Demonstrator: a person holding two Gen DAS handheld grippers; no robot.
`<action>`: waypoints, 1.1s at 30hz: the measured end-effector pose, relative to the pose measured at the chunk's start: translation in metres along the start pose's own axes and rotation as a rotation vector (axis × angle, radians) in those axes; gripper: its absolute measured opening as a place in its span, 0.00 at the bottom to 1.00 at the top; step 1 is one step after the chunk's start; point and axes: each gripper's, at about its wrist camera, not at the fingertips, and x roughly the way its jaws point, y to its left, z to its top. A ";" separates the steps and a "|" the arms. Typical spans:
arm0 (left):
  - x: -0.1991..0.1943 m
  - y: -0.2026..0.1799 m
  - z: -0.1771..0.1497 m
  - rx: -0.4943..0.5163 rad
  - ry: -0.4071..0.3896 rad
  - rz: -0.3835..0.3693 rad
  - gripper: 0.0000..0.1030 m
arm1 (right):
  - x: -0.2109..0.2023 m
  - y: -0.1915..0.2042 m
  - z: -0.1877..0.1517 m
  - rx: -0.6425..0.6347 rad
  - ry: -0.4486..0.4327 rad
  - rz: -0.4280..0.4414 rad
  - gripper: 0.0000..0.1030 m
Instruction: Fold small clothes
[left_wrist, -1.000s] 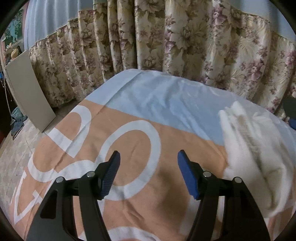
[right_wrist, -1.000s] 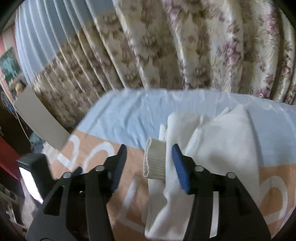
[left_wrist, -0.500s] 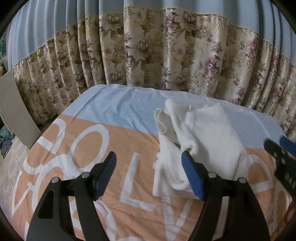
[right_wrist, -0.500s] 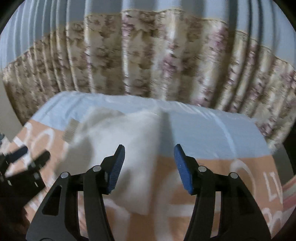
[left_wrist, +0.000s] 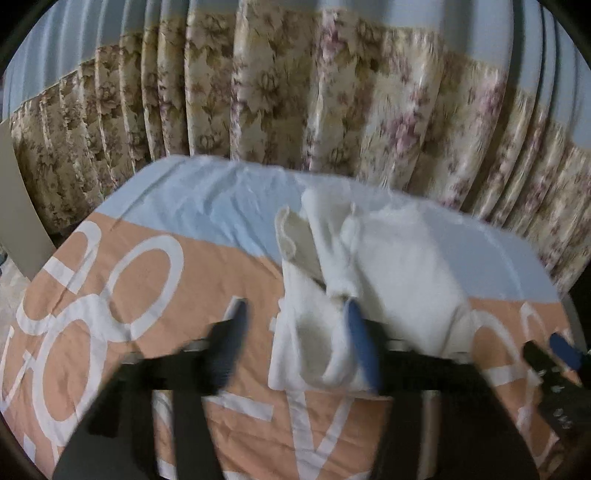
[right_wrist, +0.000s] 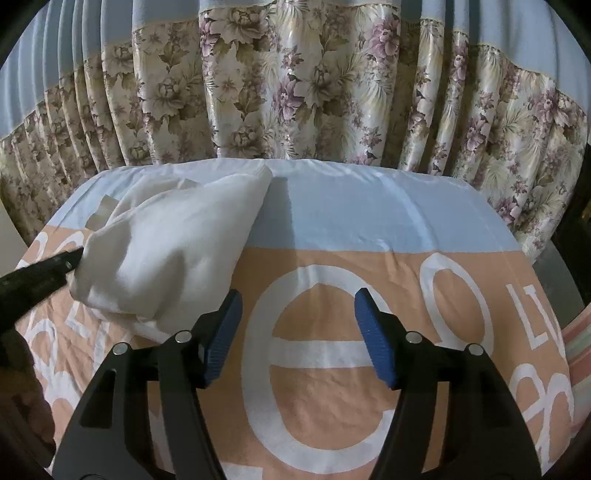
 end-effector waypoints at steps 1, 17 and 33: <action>-0.003 0.000 0.001 -0.004 -0.008 -0.019 0.66 | 0.001 -0.001 0.000 0.003 0.000 0.004 0.63; 0.031 -0.004 -0.016 0.082 0.089 -0.007 0.07 | 0.017 0.009 -0.009 0.015 0.036 0.045 0.64; 0.032 0.039 -0.029 0.101 0.055 0.152 0.72 | 0.039 0.025 -0.020 0.000 0.083 0.084 0.65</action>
